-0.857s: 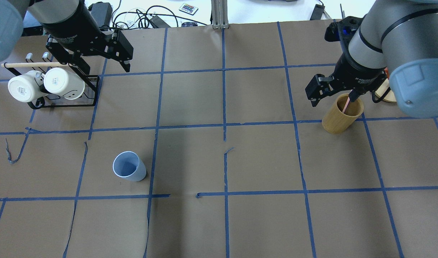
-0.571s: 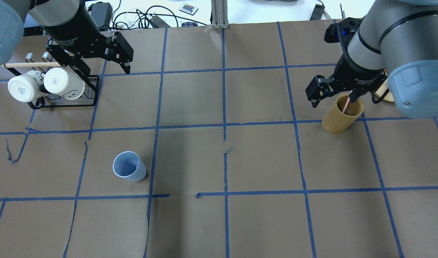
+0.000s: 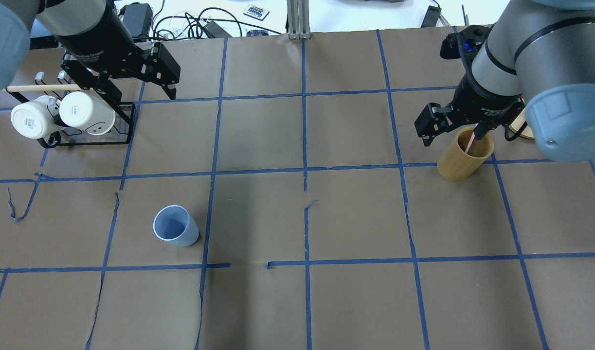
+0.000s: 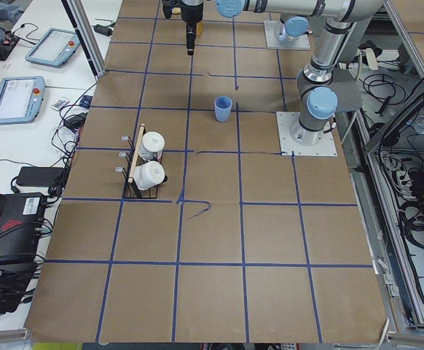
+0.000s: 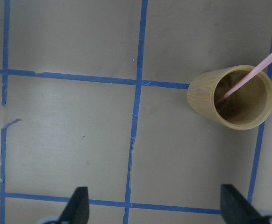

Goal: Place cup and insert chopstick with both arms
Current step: 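Lower the right gripper onto the pink chopstick in the bamboo cup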

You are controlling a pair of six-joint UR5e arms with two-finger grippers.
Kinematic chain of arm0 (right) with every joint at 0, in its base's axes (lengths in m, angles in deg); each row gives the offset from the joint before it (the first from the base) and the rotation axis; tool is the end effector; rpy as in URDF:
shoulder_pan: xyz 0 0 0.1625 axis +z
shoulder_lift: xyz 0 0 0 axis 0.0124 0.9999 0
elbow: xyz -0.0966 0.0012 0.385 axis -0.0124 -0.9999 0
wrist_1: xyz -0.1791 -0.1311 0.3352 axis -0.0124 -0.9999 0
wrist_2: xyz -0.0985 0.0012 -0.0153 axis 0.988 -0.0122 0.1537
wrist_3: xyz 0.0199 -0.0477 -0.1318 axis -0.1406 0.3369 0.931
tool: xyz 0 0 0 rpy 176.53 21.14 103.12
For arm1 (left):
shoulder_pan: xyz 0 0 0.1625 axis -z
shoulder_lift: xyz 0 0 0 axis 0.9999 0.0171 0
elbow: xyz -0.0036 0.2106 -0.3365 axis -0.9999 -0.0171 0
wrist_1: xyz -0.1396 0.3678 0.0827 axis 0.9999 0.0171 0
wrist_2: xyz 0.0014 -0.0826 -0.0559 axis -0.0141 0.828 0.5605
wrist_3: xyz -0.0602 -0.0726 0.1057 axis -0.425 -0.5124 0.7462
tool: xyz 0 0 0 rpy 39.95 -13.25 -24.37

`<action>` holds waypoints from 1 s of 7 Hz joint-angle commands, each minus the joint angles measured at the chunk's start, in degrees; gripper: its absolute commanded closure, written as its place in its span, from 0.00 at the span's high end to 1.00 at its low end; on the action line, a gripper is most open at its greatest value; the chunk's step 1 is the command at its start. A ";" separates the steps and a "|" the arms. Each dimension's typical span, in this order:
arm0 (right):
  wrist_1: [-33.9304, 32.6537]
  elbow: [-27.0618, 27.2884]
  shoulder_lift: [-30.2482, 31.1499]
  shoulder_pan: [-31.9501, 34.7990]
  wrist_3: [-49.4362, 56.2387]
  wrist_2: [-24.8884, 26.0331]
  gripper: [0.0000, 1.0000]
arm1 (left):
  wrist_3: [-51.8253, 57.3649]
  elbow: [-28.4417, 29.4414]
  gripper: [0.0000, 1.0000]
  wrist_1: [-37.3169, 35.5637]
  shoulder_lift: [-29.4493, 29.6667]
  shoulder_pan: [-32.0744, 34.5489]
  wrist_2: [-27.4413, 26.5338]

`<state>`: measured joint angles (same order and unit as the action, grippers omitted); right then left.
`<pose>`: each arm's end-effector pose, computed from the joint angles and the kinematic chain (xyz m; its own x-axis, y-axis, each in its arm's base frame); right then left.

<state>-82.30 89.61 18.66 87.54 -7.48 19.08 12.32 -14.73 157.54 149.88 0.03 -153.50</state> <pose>0.1095 -0.4557 0.3628 -0.9956 -0.0936 -0.0021 -0.0934 0.9946 -0.0446 -0.1270 -0.5031 0.4430 -0.9997 -0.0189 0.0141 -0.0198 0.9977 -0.0655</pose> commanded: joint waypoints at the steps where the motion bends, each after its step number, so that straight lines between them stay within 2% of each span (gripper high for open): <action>1: 0.46 -0.06 0.00 0.00 0.00 -0.46 1.00 | -0.07 0.38 1.00 0.00 0.36 0.06 -0.09; 5: 4.32 -0.41 2.63 -0.09 0.00 -0.90 1.00 | -0.07 -0.76 1.00 -0.80 0.45 0.15 -0.18; 6: 9.29 -0.67 2.81 -0.26 -0.09 -0.30 1.00 | -0.07 -0.68 1.00 -0.88 0.45 0.15 0.25; 7: 9.94 -0.76 3.07 -0.26 0.00 -1.16 1.00 | -0.07 -0.16 1.00 -0.88 0.80 0.15 0.17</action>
<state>-74.49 88.98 21.43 87.33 -7.52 18.45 12.25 -15.22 156.69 150.45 0.17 -153.37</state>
